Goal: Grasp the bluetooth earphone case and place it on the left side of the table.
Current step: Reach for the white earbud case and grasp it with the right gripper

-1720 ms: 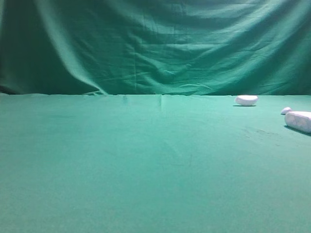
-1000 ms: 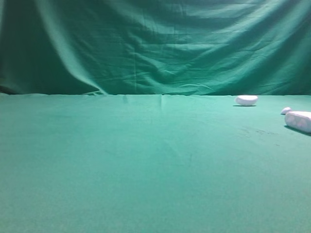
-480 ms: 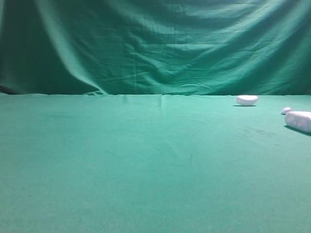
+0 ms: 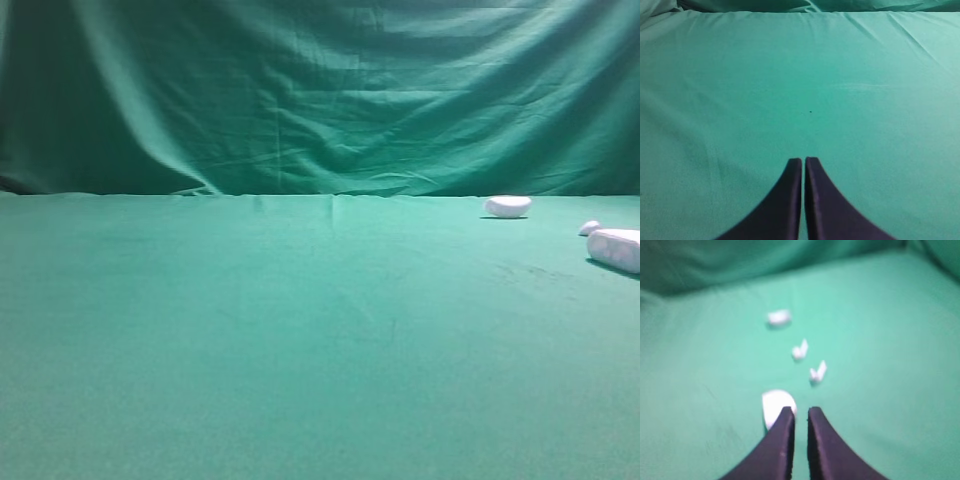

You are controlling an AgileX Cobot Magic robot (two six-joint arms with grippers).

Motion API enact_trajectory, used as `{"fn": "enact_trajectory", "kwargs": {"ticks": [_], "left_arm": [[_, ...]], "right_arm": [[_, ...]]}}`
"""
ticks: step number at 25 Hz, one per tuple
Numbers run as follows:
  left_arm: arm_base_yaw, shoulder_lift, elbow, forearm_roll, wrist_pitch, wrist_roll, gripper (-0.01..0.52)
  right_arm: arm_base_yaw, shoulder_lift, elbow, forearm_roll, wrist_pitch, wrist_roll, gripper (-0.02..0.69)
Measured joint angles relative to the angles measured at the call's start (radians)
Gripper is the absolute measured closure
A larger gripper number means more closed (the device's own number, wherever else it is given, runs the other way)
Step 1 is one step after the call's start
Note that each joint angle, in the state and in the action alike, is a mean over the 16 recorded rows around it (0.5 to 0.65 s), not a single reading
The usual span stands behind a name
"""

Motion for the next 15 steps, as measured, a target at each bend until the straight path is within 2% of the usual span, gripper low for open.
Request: {"fn": "enact_trajectory", "kwargs": {"ticks": [5, 10, 12, 15], "left_arm": [[0.000, 0.000, 0.000, 0.000, 0.000, 0.000, 0.514], [0.000, 0.000, 0.000, 0.000, 0.000, 0.000, 0.514], [0.000, 0.000, 0.000, 0.000, 0.000, 0.000, 0.514], [0.000, 0.000, 0.000, 0.000, 0.000, 0.000, 0.514]], "right_arm": [[0.015, 0.274, -0.150, 0.017, 0.194, -0.073, 0.603], [0.057, 0.514, -0.280, 0.040, 0.309, -0.155, 0.591], [0.077, 0.600, -0.327, 0.049, 0.328, -0.188, 0.560], [0.107, 0.720, -0.388, 0.059, 0.331, -0.223, 0.479]]}}
